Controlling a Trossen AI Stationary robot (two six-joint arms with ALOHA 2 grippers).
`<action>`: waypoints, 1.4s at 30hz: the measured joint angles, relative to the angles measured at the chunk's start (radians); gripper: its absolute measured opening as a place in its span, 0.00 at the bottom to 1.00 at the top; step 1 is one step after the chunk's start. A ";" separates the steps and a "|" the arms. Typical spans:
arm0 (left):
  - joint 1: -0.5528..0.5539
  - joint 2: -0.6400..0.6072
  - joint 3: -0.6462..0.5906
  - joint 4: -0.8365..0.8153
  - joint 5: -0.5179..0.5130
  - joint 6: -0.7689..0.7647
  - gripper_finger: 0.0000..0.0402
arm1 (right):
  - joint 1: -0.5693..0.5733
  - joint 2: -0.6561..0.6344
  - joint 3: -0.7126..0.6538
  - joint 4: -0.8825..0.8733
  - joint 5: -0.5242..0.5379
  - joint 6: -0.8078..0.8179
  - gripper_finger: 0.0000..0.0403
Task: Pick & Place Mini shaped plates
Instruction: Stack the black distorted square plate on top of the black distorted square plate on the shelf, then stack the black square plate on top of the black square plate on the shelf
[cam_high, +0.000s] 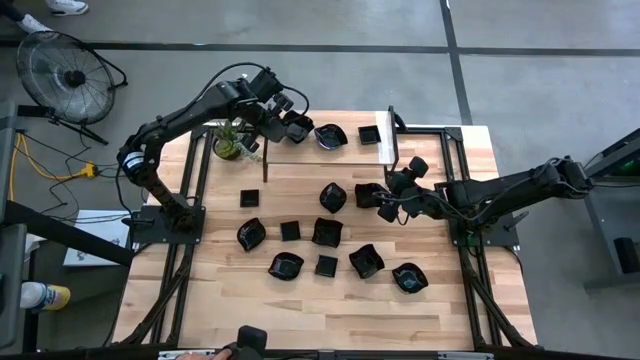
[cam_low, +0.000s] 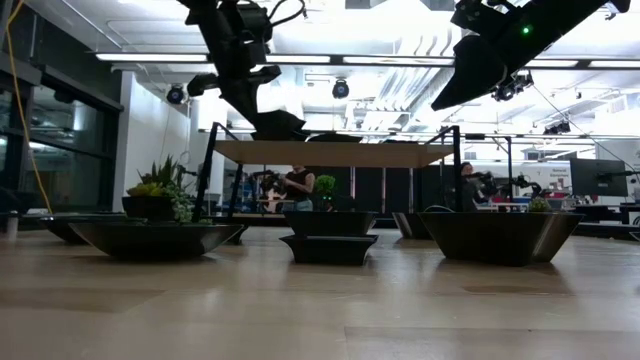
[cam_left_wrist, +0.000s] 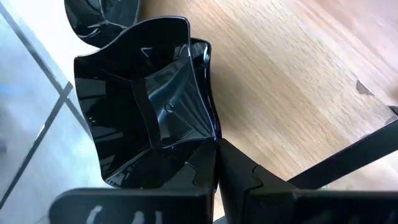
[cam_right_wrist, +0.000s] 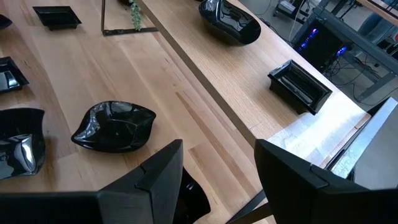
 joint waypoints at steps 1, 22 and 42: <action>0.000 0.000 0.000 -0.001 0.005 0.000 0.01 | 0.000 0.000 0.000 0.000 0.000 0.000 0.48; 0.000 0.000 0.000 -0.008 0.014 0.000 0.06 | 0.000 0.000 0.000 0.000 0.000 0.000 0.48; -0.001 -0.008 0.000 -0.017 -0.099 -0.088 0.21 | 0.000 0.000 0.000 -0.002 -0.001 0.002 0.48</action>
